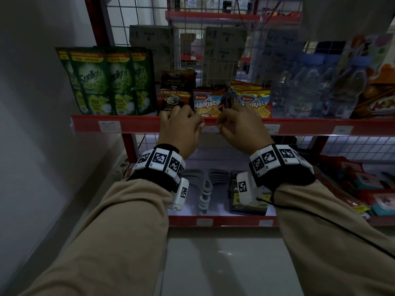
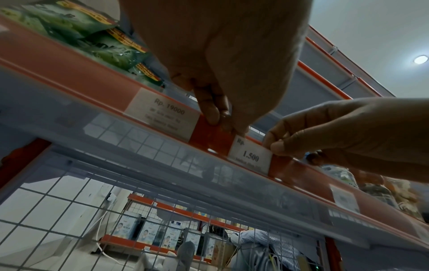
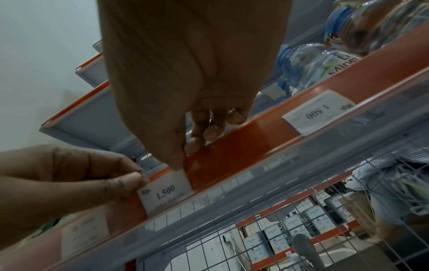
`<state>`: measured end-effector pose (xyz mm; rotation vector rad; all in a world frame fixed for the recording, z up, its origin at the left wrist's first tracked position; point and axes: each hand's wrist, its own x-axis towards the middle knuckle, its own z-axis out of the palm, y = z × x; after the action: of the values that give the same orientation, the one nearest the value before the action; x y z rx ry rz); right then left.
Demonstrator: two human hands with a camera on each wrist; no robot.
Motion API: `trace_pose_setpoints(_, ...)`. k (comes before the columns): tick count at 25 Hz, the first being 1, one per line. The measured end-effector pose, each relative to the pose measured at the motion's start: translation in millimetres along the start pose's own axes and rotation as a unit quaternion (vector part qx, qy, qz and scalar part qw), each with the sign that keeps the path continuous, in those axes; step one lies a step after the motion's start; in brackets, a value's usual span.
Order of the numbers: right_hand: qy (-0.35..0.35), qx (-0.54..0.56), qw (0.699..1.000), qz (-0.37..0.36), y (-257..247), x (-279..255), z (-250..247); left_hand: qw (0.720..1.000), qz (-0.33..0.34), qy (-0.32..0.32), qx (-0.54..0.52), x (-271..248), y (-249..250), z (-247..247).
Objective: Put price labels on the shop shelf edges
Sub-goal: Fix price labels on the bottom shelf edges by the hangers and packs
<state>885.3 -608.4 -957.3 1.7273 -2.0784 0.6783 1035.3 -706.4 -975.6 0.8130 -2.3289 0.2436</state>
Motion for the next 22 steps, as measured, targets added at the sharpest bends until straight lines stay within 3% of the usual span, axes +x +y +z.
trace_pose_setpoints(9,0.022,0.006,1.000,0.006,11.9,-6.2,-7.7,1.000,0.007,0.020,0.013,-2.5,3.3,-2.9)
trace_pose_setpoints(15,0.048,-0.040,0.996,0.064,46.3,-24.7,-22.9,0.998,0.005,0.063,0.029,-1.7,22.6,-0.4)
trace_pose_setpoints(22,0.056,-0.047,0.995,0.067,82.7,-39.1,-31.4,0.995,0.094,0.013,-0.017,5.2,85.6,22.2)
